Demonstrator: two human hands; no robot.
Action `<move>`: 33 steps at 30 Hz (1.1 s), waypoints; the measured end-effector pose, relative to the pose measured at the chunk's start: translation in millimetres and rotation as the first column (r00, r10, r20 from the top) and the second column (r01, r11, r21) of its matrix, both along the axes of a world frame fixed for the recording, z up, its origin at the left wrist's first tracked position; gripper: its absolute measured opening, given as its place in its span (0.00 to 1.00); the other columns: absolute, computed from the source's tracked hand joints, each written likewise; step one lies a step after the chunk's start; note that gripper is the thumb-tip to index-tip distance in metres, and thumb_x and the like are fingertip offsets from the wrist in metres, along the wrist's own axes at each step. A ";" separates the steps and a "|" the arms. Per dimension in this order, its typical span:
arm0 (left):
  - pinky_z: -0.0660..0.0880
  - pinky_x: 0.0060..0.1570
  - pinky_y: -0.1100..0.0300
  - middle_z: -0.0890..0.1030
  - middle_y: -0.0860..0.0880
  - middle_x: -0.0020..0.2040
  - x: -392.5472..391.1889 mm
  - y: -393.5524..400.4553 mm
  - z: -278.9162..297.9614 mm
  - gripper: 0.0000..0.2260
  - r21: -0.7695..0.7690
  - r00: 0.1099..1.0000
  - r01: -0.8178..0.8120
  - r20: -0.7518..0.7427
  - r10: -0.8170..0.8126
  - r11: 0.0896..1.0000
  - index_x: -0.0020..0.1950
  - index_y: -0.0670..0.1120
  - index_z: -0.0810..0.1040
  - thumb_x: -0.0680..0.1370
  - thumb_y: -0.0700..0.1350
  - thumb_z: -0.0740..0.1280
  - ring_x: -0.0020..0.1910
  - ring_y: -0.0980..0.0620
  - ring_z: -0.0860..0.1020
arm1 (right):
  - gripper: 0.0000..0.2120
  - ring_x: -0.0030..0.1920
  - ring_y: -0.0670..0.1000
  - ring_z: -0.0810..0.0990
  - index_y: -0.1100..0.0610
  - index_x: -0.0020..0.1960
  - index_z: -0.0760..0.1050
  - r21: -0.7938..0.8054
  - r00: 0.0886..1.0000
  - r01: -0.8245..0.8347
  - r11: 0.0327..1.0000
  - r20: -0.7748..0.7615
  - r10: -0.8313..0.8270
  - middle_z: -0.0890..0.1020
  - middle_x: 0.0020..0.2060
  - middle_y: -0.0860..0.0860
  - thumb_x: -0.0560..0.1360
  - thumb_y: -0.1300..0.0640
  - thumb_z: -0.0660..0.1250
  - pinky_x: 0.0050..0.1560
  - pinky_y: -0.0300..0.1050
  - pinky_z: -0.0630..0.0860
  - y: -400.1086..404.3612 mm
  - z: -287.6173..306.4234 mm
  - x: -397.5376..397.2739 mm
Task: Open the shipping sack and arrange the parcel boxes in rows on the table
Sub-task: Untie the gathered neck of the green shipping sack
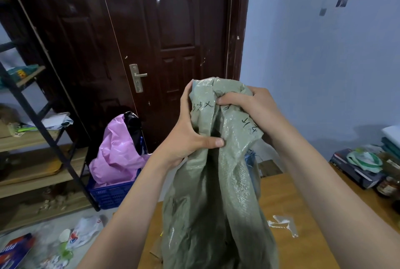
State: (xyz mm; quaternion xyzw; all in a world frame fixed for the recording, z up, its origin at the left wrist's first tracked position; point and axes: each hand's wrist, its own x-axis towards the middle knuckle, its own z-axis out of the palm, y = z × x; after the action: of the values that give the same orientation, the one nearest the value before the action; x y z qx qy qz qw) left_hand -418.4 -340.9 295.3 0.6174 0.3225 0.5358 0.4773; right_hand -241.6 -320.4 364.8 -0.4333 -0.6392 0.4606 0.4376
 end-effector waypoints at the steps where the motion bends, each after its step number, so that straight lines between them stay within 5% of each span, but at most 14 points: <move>1: 0.73 0.67 0.52 0.66 0.51 0.75 2.4 -0.7 -1.9 0.63 -0.002 1.000 0.007 0.006 -0.007 1.000 0.78 0.63 0.43 0.57 0.41 0.83 0.72 0.52 0.71 | 0.07 0.37 0.47 0.85 0.53 0.43 0.84 -0.015 1.000 0.006 1.000 -0.018 -0.006 0.87 0.38 0.48 0.66 0.53 0.77 0.36 0.40 0.80 0.8 0.3 -0.2; 5: 0.73 0.66 0.54 0.67 0.50 0.75 12.2 -1.3 -7.6 0.64 -0.014 0.999 -0.013 0.040 0.013 1.000 0.78 0.62 0.45 0.57 0.37 0.83 0.71 0.53 0.71 | 0.10 0.34 0.48 0.85 0.57 0.46 0.84 -0.154 0.992 0.010 0.988 -0.121 -0.029 0.86 0.37 0.52 0.66 0.55 0.76 0.33 0.39 0.80 1.0 -6.7 -5.7; 11: 0.75 0.63 0.52 0.72 0.53 0.70 15.2 -1.5 -4.7 0.58 -0.020 0.992 -0.114 0.057 0.115 0.993 0.78 0.60 0.51 0.58 0.36 0.81 0.67 0.53 0.75 | 0.20 0.43 0.56 0.85 0.61 0.54 0.83 -0.340 0.967 -0.062 0.938 -0.253 -0.028 0.86 0.47 0.59 0.66 0.53 0.77 0.42 0.47 0.80 3.7 -20.1 -8.1; 17: 0.74 0.64 0.44 0.63 0.50 0.77 7.4 -2.0 4.7 0.58 0.032 0.995 -0.097 0.023 0.096 0.995 0.77 0.66 0.52 0.59 0.34 0.81 0.70 0.48 0.73 | 0.17 0.46 0.55 0.84 0.60 0.58 0.82 -0.381 0.934 -0.228 0.896 -0.344 0.092 0.85 0.48 0.57 0.73 0.52 0.70 0.50 0.49 0.79 1.1 -14.4 -5.3; 20: 0.75 0.63 0.43 0.71 0.48 0.72 8.2 -1.0 5.4 0.53 0.035 0.992 -0.127 0.030 0.126 0.991 0.76 0.59 0.59 0.60 0.30 0.81 0.67 0.47 0.76 | 0.14 0.47 0.55 0.84 0.57 0.57 0.82 -0.388 0.937 -0.276 0.879 -0.313 0.156 0.86 0.48 0.56 0.75 0.51 0.69 0.54 0.51 0.78 1.6 -13.0 -2.9; 24: 0.78 0.58 0.52 0.76 0.47 0.66 11.8 0.4 -1.0 0.47 0.023 0.968 -0.248 0.038 0.247 0.969 0.73 0.51 0.63 0.61 0.29 0.80 0.63 0.50 0.79 | 0.24 0.59 0.58 0.81 0.55 0.59 0.82 -0.424 0.968 -0.235 0.875 -0.184 0.171 0.84 0.56 0.57 0.70 0.41 0.73 0.68 0.60 0.71 7.8 -20.8 0.2; 29: 0.79 0.58 0.53 0.78 0.48 0.63 10.3 1.7 -11.2 0.44 -0.052 0.948 -0.315 0.027 0.317 0.948 0.71 0.52 0.65 0.61 0.33 0.81 0.60 0.52 0.80 | 0.32 0.55 0.51 0.82 0.52 0.63 0.77 -0.153 0.972 0.011 0.988 0.233 0.025 0.84 0.52 0.54 0.76 0.29 0.53 0.65 0.57 0.73 14.4 -16.9 0.3; 31: 0.79 0.58 0.53 0.78 0.49 0.63 10.3 3.3 -13.1 0.44 -0.082 0.938 -0.344 0.020 0.347 0.935 0.71 0.53 0.65 0.61 0.37 0.83 0.59 0.53 0.81 | 0.29 0.57 0.48 0.80 0.48 0.66 0.73 0.014 0.980 0.037 0.999 0.195 -0.039 0.81 0.56 0.52 0.78 0.31 0.49 0.63 0.52 0.74 14.3 -12.3 2.7; 33: 0.80 0.53 0.58 0.79 0.52 0.61 12.0 5.2 -12.4 0.42 -0.115 0.918 -0.391 0.019 0.396 0.913 0.70 0.52 0.65 0.61 0.40 0.83 0.56 0.58 0.81 | 0.26 0.57 0.44 0.78 0.41 0.66 0.71 0.130 0.976 -0.099 0.987 0.208 0.070 0.78 0.58 0.43 0.75 0.30 0.53 0.58 0.45 0.75 6.3 -9.0 6.3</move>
State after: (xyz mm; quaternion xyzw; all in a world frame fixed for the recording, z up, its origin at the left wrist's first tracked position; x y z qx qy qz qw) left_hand -406.4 -335.7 282.9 0.5018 0.4587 0.6152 0.3991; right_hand -235.4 -314.1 355.8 -0.4186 -0.7290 0.3866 0.3794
